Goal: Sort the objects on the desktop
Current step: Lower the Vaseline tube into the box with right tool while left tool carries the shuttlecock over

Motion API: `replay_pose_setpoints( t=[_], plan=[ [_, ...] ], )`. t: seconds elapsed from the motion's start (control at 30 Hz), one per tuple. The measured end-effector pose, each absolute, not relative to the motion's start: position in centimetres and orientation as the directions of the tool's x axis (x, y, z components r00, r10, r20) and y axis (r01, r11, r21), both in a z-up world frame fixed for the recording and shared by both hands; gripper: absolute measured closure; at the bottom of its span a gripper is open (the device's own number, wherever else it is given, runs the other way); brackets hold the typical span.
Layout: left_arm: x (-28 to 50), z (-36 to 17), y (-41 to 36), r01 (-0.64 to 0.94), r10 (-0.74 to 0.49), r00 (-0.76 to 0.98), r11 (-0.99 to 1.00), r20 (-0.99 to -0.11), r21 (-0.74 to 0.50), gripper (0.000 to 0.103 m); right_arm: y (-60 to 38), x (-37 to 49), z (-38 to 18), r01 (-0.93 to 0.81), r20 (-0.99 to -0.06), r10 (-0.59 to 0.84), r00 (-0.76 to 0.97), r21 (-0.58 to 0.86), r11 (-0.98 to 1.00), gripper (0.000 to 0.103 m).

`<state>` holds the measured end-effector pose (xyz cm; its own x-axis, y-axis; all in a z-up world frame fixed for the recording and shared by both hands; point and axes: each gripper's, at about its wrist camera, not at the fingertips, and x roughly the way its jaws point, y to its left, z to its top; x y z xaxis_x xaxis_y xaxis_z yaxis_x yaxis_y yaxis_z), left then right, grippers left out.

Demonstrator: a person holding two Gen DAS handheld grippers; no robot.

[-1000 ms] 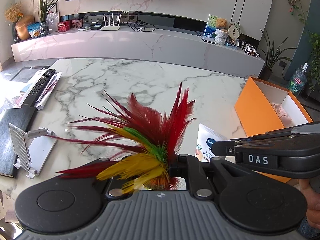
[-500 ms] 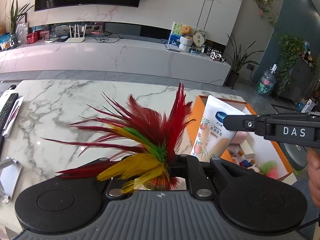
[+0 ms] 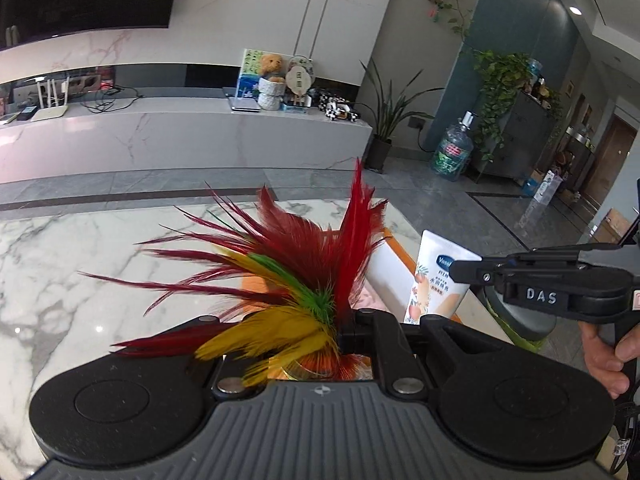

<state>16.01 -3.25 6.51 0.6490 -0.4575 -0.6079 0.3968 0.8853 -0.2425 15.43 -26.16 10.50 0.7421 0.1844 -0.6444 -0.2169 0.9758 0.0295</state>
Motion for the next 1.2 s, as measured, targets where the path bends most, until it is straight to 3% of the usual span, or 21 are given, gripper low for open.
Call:
replay_pose_setpoints(
  t=[0.27, 0.7, 0.8, 0.87, 0.9, 1.2],
  plan=[
    [18.8, 2.7, -8.4, 0.479, -0.472, 0.577, 0.857, -0.667, -0.192, 0.088, -30.4, 18.1, 4.3, -0.125, -0.735, 0.106, 0.67, 0.03, 0.992, 0.096],
    [19.3, -1.9, -10.0, 0.51, -0.43, 0.526, 0.85, -0.734, -0.132, 0.088, -30.6, 17.8, 0.4, -0.13, -0.78, 0.1, 0.618, 0.024, 0.991, 0.095],
    [19.5, -2.5, -10.4, 0.515, -0.41, 0.52, 0.85, -0.749, -0.109, 0.088, -30.9, 17.3, 0.3, -0.116, -0.775, 0.1, 0.624, 0.034, 0.993, 0.092],
    [19.4, -2.9, -10.7, 0.521, -0.394, 0.523, 0.849, -0.756, -0.082, 0.088, -31.2, 17.0, 0.6, -0.109, -0.761, 0.107, 0.64, 0.048, 0.993, 0.072],
    [19.4, -3.0, -11.1, 0.525, -0.385, 0.529, 0.849, -0.757, -0.065, 0.088, -31.2, 16.8, 0.9, -0.105, -0.751, 0.111, 0.651, 0.055, 0.993, 0.069],
    [19.6, -3.2, -11.7, 0.517, -0.341, 0.536, 0.856, -0.773, -0.019, 0.088, -31.6, 15.6, 1.4, -0.086, -0.72, 0.137, 0.681, 0.106, 0.991, 0.066]
  ],
)
